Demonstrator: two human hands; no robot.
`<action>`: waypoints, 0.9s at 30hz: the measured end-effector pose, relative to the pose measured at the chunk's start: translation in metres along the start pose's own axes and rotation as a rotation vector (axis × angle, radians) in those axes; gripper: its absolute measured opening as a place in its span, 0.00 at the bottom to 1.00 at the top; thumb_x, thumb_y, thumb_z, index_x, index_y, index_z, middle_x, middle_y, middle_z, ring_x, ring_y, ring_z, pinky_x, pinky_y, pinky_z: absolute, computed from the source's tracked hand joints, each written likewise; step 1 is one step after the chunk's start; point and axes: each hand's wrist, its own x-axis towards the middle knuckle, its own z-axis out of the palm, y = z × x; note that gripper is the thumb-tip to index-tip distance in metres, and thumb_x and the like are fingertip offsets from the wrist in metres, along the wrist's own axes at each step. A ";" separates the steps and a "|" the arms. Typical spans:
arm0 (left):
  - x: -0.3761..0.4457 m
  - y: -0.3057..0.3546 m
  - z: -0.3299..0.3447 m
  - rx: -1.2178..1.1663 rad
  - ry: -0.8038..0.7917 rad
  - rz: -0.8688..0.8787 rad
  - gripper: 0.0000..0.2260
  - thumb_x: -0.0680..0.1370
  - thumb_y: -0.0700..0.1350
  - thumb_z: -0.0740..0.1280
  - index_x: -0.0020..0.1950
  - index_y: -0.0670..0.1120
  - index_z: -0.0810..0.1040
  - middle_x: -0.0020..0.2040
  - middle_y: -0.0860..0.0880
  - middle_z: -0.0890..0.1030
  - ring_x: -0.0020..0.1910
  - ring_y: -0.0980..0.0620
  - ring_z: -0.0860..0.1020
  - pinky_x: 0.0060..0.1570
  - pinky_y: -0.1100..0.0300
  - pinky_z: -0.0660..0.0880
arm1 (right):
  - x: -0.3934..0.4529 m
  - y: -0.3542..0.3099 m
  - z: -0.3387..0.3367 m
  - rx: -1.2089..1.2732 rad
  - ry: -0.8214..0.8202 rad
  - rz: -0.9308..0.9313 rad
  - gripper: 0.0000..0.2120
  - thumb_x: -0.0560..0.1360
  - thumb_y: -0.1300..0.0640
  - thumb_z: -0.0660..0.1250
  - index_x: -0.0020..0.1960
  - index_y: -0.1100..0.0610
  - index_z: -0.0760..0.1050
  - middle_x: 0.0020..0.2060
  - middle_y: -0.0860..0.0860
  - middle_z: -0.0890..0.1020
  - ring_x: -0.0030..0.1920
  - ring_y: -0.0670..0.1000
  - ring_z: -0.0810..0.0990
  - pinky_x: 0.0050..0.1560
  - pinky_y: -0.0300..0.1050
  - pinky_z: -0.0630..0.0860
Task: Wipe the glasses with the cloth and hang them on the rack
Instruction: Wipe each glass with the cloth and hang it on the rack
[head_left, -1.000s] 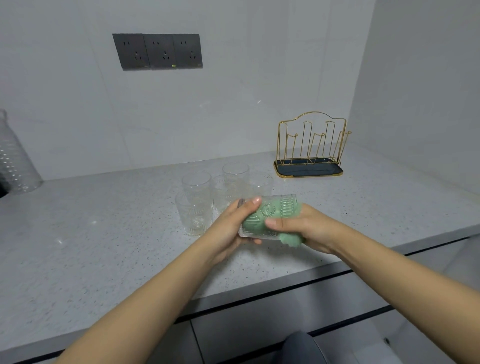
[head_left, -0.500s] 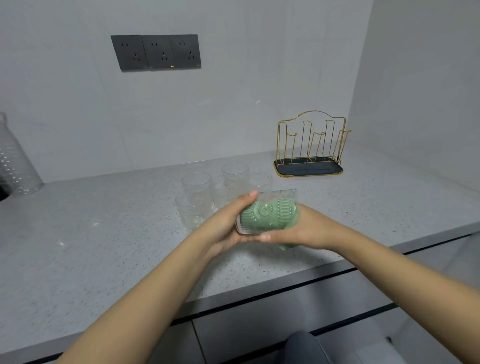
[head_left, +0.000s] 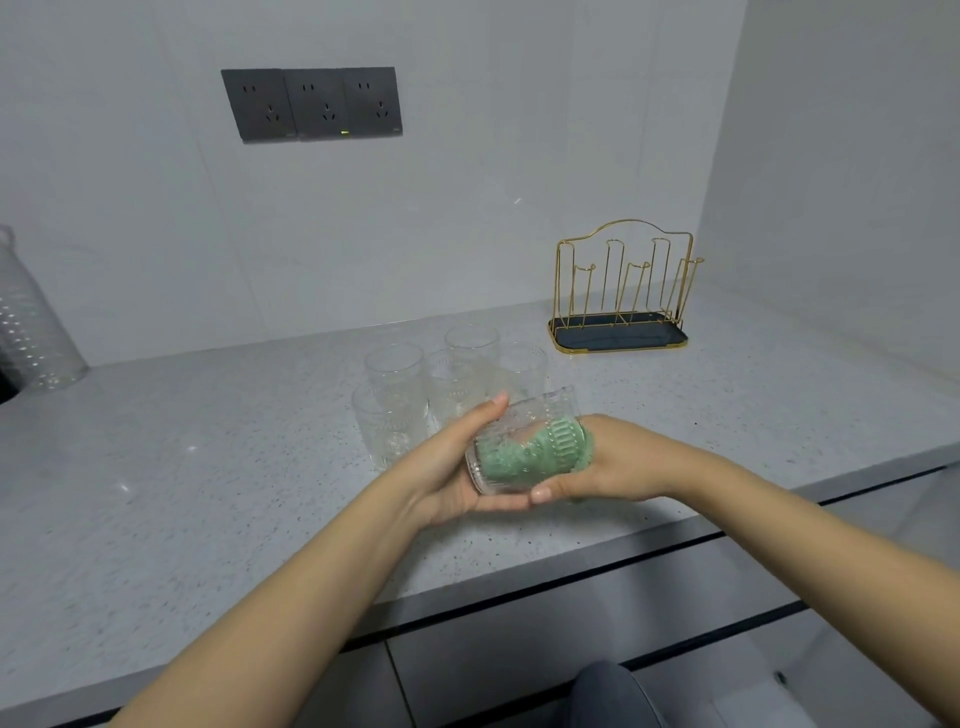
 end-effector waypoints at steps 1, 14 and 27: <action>-0.001 -0.003 -0.003 -0.010 -0.042 -0.020 0.22 0.74 0.58 0.67 0.61 0.46 0.78 0.55 0.39 0.83 0.49 0.41 0.83 0.49 0.42 0.79 | -0.001 -0.002 -0.005 0.008 -0.029 0.011 0.12 0.71 0.59 0.72 0.45 0.43 0.75 0.32 0.33 0.80 0.33 0.33 0.77 0.36 0.25 0.69; 0.016 -0.012 -0.008 0.109 -0.210 0.063 0.45 0.52 0.54 0.85 0.63 0.39 0.75 0.56 0.43 0.83 0.53 0.48 0.82 0.53 0.55 0.80 | 0.008 0.002 -0.013 0.258 0.221 -0.026 0.13 0.65 0.66 0.75 0.43 0.59 0.72 0.33 0.50 0.76 0.31 0.45 0.74 0.29 0.35 0.70; 0.034 -0.021 0.039 -0.677 0.257 0.359 0.33 0.69 0.44 0.77 0.72 0.40 0.69 0.65 0.38 0.78 0.62 0.41 0.79 0.51 0.50 0.82 | 0.027 -0.009 0.087 0.948 0.961 0.017 0.26 0.73 0.36 0.54 0.68 0.44 0.69 0.63 0.44 0.77 0.62 0.43 0.75 0.64 0.43 0.69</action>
